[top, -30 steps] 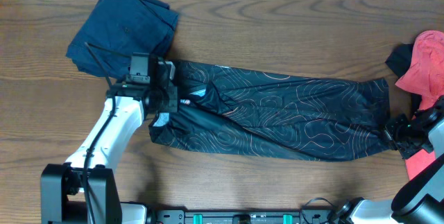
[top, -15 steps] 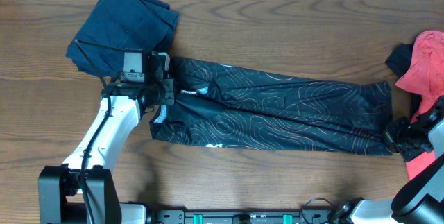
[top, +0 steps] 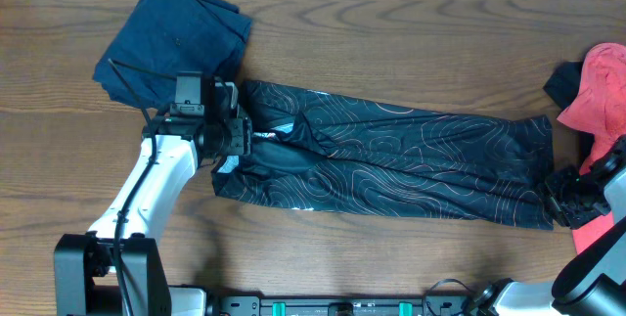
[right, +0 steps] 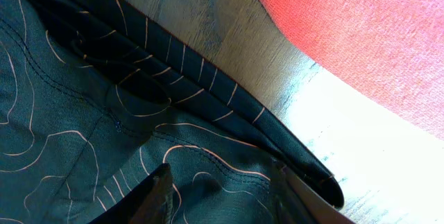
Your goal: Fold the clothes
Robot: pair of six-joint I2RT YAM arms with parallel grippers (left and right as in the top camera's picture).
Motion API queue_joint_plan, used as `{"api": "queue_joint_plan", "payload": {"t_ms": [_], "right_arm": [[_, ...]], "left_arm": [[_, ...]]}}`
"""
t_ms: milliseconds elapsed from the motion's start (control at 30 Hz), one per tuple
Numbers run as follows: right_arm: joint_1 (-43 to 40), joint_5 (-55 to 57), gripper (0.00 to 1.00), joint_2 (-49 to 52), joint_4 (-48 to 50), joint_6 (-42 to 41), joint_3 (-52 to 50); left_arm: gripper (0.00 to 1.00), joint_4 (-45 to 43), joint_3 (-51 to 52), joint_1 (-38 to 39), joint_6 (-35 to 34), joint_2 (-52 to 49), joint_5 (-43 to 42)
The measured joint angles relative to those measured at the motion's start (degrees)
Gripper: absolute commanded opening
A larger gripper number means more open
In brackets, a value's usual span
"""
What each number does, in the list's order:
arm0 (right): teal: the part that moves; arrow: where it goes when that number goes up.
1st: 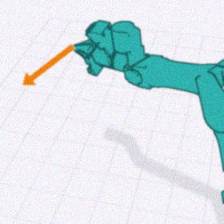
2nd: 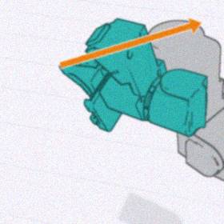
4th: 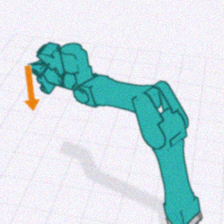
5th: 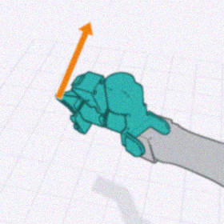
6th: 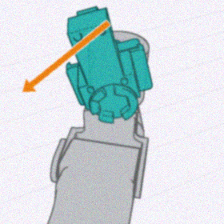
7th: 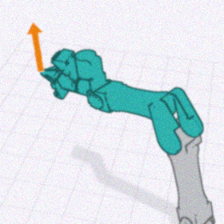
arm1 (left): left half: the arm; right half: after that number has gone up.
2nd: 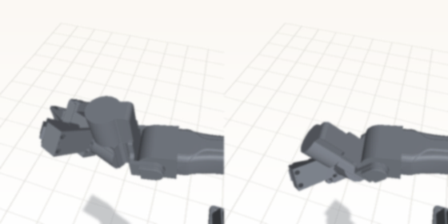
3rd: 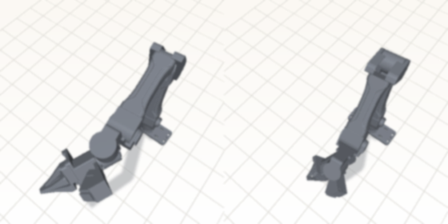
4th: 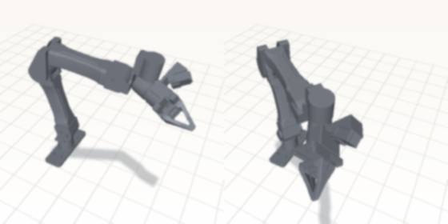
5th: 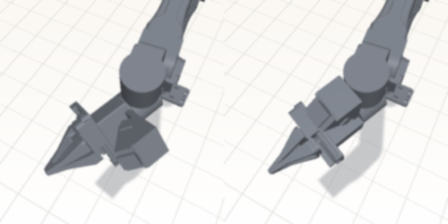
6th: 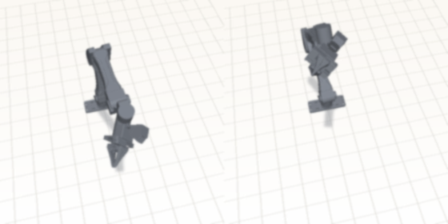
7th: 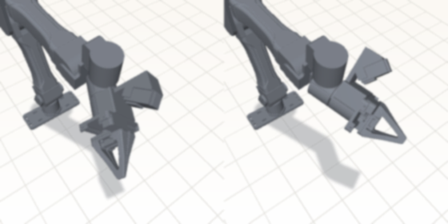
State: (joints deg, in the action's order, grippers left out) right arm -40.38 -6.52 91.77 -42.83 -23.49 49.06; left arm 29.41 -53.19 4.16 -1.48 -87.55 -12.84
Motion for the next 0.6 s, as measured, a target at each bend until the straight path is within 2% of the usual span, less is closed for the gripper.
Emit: {"api": "queue_joint_plan", "payload": {"t_ms": [33,67,100,133,300,467,600], "right_arm": [[0.0,0.0,0.46,0.0,0.0,0.0,0.0],[0.0,-0.1,0.47,0.0,0.0,0.0,0.0],[0.0,-0.1,0.47,0.0,0.0,0.0,0.0],[0.0,-0.2,0.47,0.0,0.0,0.0,0.0],[0.0,-0.7,0.48,0.0,0.0,0.0,0.0],[0.0,-1.1,0.48,0.0,0.0,0.0,0.0],[0.0,-1.2,0.49,0.0,0.0,0.0,0.0]], "left_arm": [[0.69,0.9,0.0,0.0,-0.1,0.0,0.5],[0.51,1.7,0.0,0.0,-0.1,0.0,1.1],[0.26,2.2,0.0,0.0,-0.2,0.0,1.5],[0.06,2.6,0.0,-0.1,-0.2,0.0,1.9],[0.06,3.2,0.0,-0.3,0.0,2.8,1.9],[0.06,3.2,-0.4,-0.3,0.0,9.6,-2.1],[0.06,3.1,-0.7,0.6,0.0,9.3,-4.4]]}}
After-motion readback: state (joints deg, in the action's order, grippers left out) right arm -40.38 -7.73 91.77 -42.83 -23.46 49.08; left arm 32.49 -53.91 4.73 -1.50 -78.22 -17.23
